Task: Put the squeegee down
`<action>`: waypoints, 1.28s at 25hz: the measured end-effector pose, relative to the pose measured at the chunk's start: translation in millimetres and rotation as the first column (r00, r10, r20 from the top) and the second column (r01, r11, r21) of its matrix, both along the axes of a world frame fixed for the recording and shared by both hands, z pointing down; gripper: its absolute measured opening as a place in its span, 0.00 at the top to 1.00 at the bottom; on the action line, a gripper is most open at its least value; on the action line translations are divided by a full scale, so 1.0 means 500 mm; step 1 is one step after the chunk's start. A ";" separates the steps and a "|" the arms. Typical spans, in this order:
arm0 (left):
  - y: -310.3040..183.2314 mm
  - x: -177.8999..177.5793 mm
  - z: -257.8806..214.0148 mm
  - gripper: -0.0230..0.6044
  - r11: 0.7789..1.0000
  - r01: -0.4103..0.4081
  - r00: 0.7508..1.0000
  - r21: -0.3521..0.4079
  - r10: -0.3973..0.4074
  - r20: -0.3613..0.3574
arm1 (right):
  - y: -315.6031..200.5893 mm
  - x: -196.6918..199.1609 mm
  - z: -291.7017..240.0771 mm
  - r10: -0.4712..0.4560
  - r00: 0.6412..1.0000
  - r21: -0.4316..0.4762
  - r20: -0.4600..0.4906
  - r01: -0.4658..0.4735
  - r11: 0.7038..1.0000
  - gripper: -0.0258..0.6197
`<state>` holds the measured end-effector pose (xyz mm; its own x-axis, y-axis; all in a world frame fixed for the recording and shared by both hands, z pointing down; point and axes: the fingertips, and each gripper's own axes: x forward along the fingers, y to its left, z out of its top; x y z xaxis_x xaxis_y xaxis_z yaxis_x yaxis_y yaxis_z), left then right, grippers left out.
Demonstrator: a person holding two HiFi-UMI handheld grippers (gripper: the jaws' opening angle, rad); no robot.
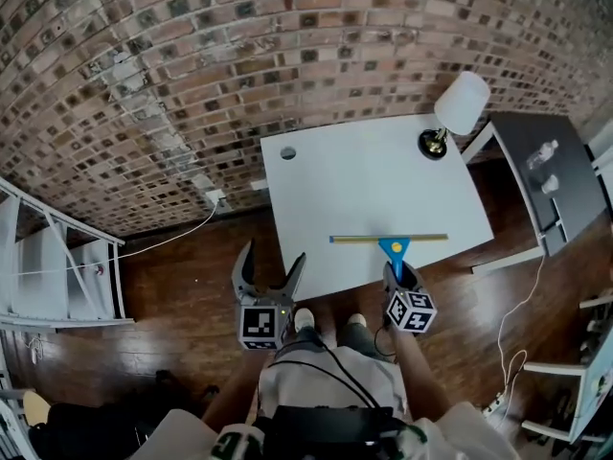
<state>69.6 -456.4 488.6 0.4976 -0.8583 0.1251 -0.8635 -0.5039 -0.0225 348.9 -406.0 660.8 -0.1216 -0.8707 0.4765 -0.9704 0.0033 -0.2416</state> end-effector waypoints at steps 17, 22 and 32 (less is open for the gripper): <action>-0.054 0.111 0.053 0.32 0.983 0.154 0.987 -0.099 -0.148 0.065 | -0.368 0.198 0.259 -0.189 0.982 -0.308 0.018 0.185 0.933 0.72; -0.055 0.118 0.071 0.32 0.978 0.173 0.984 -0.120 -0.167 0.055 | -0.347 0.191 0.308 -0.261 0.965 -0.419 -0.009 0.233 0.878 0.72; -0.068 0.132 0.036 0.32 0.976 0.194 0.980 -0.095 -0.196 -0.013 | -0.335 0.183 0.248 -0.234 0.972 -0.322 -0.038 0.209 0.923 0.39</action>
<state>135.4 -490.4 506.6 0.3252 -0.9244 0.1993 -0.9451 -0.3246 0.0368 440.5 -573.5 784.7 -0.2480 -0.6300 0.7359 -0.9687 0.1559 -0.1929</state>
